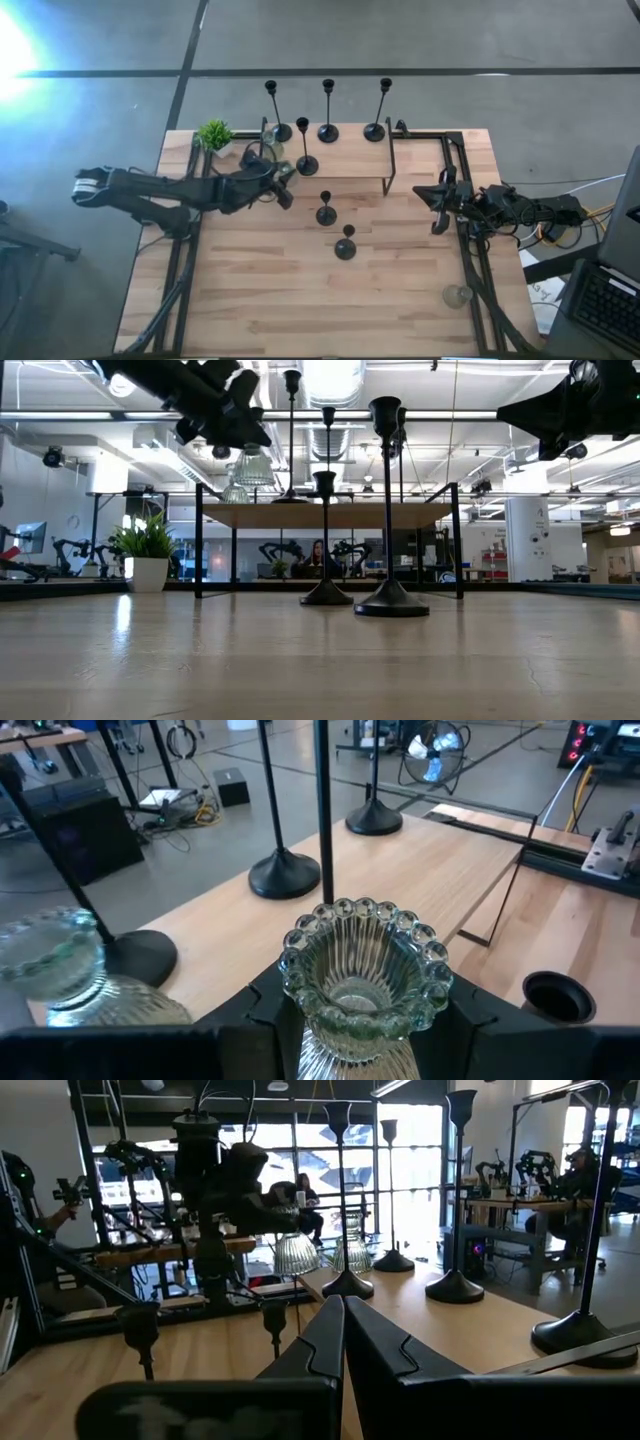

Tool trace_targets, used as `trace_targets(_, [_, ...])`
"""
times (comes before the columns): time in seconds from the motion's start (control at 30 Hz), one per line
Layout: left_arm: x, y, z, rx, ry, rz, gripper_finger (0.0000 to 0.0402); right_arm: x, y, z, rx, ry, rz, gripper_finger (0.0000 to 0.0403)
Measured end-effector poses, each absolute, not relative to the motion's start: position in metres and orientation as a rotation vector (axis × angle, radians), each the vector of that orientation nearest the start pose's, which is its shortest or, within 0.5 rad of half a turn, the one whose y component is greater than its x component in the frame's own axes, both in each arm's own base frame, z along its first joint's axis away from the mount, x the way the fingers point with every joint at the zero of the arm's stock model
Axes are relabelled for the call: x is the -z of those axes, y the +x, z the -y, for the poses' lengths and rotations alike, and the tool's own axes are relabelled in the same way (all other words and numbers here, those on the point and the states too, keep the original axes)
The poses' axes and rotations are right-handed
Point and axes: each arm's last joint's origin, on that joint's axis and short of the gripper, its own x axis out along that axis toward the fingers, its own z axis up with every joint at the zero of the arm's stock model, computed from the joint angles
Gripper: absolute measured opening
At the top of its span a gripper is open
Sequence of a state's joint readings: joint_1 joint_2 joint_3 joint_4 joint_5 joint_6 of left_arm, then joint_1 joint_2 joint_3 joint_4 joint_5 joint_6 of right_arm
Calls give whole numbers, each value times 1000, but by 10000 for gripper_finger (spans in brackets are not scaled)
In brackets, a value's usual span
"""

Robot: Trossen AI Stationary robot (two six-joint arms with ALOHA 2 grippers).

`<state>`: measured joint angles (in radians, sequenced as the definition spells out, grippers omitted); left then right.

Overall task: Pick & Place candle stick holders
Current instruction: Put the green candle holder on the shelf

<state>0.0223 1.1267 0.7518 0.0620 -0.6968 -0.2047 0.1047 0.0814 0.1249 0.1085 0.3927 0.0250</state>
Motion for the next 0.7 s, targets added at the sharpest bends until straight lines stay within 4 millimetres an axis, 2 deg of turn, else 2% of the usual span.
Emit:
trace_targets(0.3, [-282,257,-24,-746,-88,-243,137,-210,93,1,286,61,151,8])
trace_targets(0.7, [-288,259,-23,-690,-111,-236,137,-210,93,1,286,63,152,8])
